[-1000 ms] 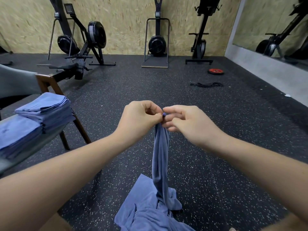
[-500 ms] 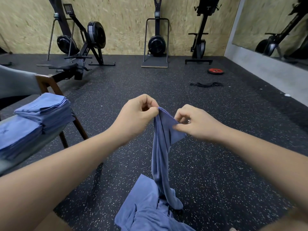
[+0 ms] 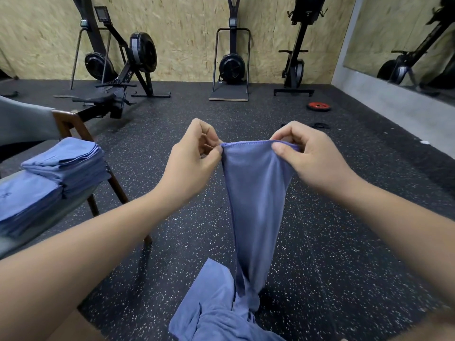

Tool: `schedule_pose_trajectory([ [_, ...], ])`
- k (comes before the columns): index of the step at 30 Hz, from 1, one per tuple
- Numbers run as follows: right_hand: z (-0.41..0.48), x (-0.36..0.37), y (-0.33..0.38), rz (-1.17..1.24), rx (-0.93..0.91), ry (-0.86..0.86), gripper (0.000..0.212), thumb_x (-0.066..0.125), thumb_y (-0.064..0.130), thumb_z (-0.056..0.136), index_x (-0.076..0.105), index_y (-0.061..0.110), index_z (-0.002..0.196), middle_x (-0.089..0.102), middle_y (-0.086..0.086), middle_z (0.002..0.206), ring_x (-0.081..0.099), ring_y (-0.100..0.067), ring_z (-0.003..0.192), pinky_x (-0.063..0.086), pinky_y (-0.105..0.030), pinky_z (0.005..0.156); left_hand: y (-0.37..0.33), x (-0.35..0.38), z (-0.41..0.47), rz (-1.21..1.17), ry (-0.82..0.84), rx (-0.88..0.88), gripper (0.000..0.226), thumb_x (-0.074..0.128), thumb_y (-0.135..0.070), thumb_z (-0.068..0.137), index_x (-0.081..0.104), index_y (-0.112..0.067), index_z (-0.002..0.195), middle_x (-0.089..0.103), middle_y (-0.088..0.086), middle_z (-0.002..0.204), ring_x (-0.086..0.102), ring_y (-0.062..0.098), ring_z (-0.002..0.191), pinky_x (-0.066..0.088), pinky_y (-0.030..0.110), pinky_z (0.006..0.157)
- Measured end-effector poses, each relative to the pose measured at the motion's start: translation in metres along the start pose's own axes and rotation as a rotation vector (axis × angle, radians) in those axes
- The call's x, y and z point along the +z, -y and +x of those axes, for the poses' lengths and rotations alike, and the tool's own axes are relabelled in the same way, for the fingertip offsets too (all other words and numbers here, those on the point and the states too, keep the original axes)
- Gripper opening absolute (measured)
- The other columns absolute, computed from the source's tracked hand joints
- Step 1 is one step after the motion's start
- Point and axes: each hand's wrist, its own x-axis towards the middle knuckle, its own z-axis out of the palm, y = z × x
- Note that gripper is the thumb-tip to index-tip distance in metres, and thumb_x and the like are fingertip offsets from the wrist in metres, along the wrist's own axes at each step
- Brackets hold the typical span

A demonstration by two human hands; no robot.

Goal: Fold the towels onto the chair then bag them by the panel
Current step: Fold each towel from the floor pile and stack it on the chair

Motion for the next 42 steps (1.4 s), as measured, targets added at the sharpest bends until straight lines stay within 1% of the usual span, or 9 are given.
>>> schedule_pose_trajectory([
  [3, -0.004, -0.001, 0.005, -0.112, 0.026, 0.102, 0.021, 0.071, 0.016, 0.093, 0.071, 0.033, 0.106, 0.069, 0.008, 0.09, 0.063, -0.009, 0.083, 0.048, -0.024, 0.076, -0.005, 0.002, -0.002, -0.047, 0.065, 0.017, 0.021, 0.069, -0.01, 0.1, 0.053, -0.023, 0.103, 0.074, -0.003, 0.099, 0.069, 0.024, 0.089, 0.058, 0.048, 0.089],
  [6, -0.01, 0.006, 0.01, -0.187, -0.028, 0.216, 0.031, 0.077, 0.023, 0.091, 0.07, 0.032, 0.119, 0.068, 0.013, 0.109, 0.063, 0.0, 0.104, 0.043, -0.011, 0.087, -0.009, 0.009, -0.007, -0.049, 0.179, 0.051, 0.024, 0.07, -0.008, 0.099, 0.053, -0.025, 0.103, 0.075, -0.002, 0.094, 0.07, 0.023, 0.083, 0.059, 0.047, 0.084],
  [8, -0.012, 0.013, 0.013, -0.155, -0.047, 0.271, 0.033, 0.081, 0.033, 0.093, 0.068, 0.033, 0.123, 0.071, 0.016, 0.115, 0.064, 0.003, 0.112, 0.045, -0.016, 0.096, -0.011, 0.015, -0.01, -0.035, 0.231, 0.074, 0.025, 0.072, -0.008, 0.098, 0.054, -0.025, 0.102, 0.074, -0.004, 0.088, 0.064, 0.017, 0.074, 0.053, 0.038, 0.073],
  [11, -0.014, 0.021, 0.012, -0.063, -0.01, 0.325, 0.021, 0.08, 0.035, 0.095, 0.069, 0.034, 0.112, 0.075, 0.014, 0.105, 0.069, -0.006, 0.105, 0.053, -0.036, 0.099, -0.014, 0.02, -0.013, -0.042, 0.268, 0.086, 0.025, 0.072, -0.007, 0.098, 0.055, -0.024, 0.1, 0.074, -0.003, 0.086, 0.059, 0.011, 0.07, 0.046, 0.026, 0.07],
  [16, -0.012, 0.026, 0.007, -0.005, -0.014, 0.312, 0.009, 0.077, 0.03, 0.098, 0.069, 0.027, 0.096, 0.076, 0.002, 0.088, 0.071, -0.024, 0.087, 0.056, -0.052, 0.085, -0.006, 0.024, -0.013, -0.103, 0.248, 0.065, 0.022, 0.073, -0.01, 0.099, 0.058, -0.026, 0.101, 0.074, -0.001, 0.089, 0.064, 0.016, 0.074, 0.05, 0.031, 0.071],
  [22, -0.008, 0.022, 0.002, -0.04, -0.058, 0.273, 0.018, 0.076, 0.034, 0.099, 0.067, 0.024, 0.088, 0.072, -0.003, 0.082, 0.065, -0.031, 0.081, 0.053, -0.051, 0.074, 0.005, 0.033, -0.022, -0.238, 0.211, -0.009, 0.014, 0.073, -0.023, 0.097, 0.06, -0.027, 0.101, 0.076, 0.001, 0.096, 0.072, 0.037, 0.092, 0.059, 0.056, 0.087],
  [28, -0.003, 0.013, 0.004, -0.012, -0.079, 0.23, 0.01, 0.074, 0.025, 0.101, 0.072, 0.024, 0.091, 0.075, 0.0, 0.086, 0.07, -0.029, 0.085, 0.057, -0.054, 0.08, 0.016, 0.04, -0.027, -0.249, 0.278, -0.053, 0.012, 0.077, -0.012, 0.097, 0.067, -0.018, 0.097, 0.071, 0.007, 0.084, 0.054, 0.013, 0.069, 0.043, 0.029, 0.067],
  [36, -0.004, 0.009, 0.011, -0.012, -0.095, 0.203, 0.009, 0.074, 0.025, 0.101, 0.073, 0.024, 0.092, 0.075, 0.005, 0.087, 0.071, -0.016, 0.084, 0.057, -0.047, 0.081, 0.025, 0.054, -0.032, -0.262, 0.399, -0.069, 0.008, 0.082, -0.02, 0.095, 0.075, -0.022, 0.098, 0.078, 0.009, 0.094, 0.066, 0.015, 0.081, 0.055, 0.044, 0.077],
  [42, 0.0, 0.005, 0.01, 0.049, -0.111, 0.122, 0.012, 0.073, 0.032, 0.101, 0.07, 0.023, 0.092, 0.072, -0.005, 0.085, 0.068, -0.032, 0.084, 0.056, -0.057, 0.079, 0.039, 0.062, -0.037, 0.002, 0.465, -0.004, 0.022, 0.082, -0.021, 0.096, 0.071, -0.027, 0.077, 0.065, -0.019, 0.068, 0.053, -0.006, 0.063, 0.041, 0.012, 0.064],
])
